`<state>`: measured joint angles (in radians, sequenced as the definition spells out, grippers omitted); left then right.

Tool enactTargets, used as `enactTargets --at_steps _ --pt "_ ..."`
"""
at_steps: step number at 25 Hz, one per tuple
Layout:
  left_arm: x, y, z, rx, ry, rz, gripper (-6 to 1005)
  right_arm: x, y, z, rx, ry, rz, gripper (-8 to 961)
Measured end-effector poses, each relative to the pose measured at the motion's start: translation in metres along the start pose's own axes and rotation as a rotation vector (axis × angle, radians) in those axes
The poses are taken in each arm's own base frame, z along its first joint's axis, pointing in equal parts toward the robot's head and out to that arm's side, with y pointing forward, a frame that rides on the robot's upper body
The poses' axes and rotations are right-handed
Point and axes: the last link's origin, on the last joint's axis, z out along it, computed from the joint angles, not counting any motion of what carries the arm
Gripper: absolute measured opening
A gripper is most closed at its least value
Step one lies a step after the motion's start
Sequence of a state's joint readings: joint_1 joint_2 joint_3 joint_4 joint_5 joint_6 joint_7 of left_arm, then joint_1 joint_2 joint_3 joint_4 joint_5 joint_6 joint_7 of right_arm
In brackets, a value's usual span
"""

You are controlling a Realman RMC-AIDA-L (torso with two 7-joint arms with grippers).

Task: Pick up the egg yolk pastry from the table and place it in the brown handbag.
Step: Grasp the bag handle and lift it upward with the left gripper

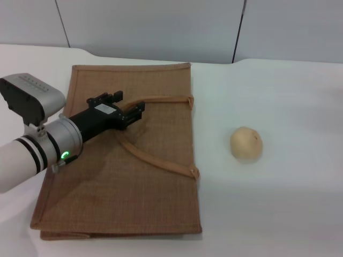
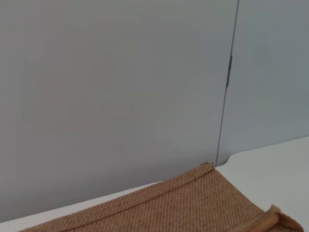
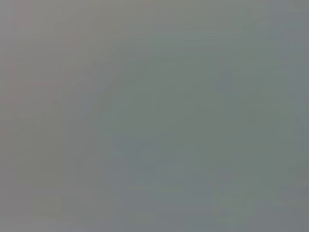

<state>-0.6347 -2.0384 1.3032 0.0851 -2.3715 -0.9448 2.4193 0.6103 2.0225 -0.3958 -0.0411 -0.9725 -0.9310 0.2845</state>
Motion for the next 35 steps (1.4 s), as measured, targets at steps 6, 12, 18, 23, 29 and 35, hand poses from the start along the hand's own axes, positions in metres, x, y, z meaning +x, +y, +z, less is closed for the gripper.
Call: enactTargets --at_steps 6,12,18,23,29,35 --pt "0.001 -0.005 0.0 0.02 -0.005 -0.003 703 0.0 0.0 0.0 0.0 -0.001 0.0 891" --pt "0.005 -0.009 0.001 0.034 0.002 0.011 699 0.0 0.0 0.0 0.0 -0.001 0.001 891" --pt "0.01 -0.015 0.008 0.063 -0.026 0.048 690 0.0 0.0 0.0 -0.001 0.0 0.001 891" --pt "0.019 -0.024 0.01 0.11 -0.031 0.093 683 0.0 0.0 0.0 -0.001 0.002 0.002 891" --pt "0.033 -0.032 0.002 0.162 -0.002 0.12 675 0.003 -0.001 0.0 0.005 0.025 0.002 891" --pt "0.041 -0.018 0.001 0.161 -0.031 0.09 666 0.004 -0.001 0.0 0.006 0.027 0.002 891"
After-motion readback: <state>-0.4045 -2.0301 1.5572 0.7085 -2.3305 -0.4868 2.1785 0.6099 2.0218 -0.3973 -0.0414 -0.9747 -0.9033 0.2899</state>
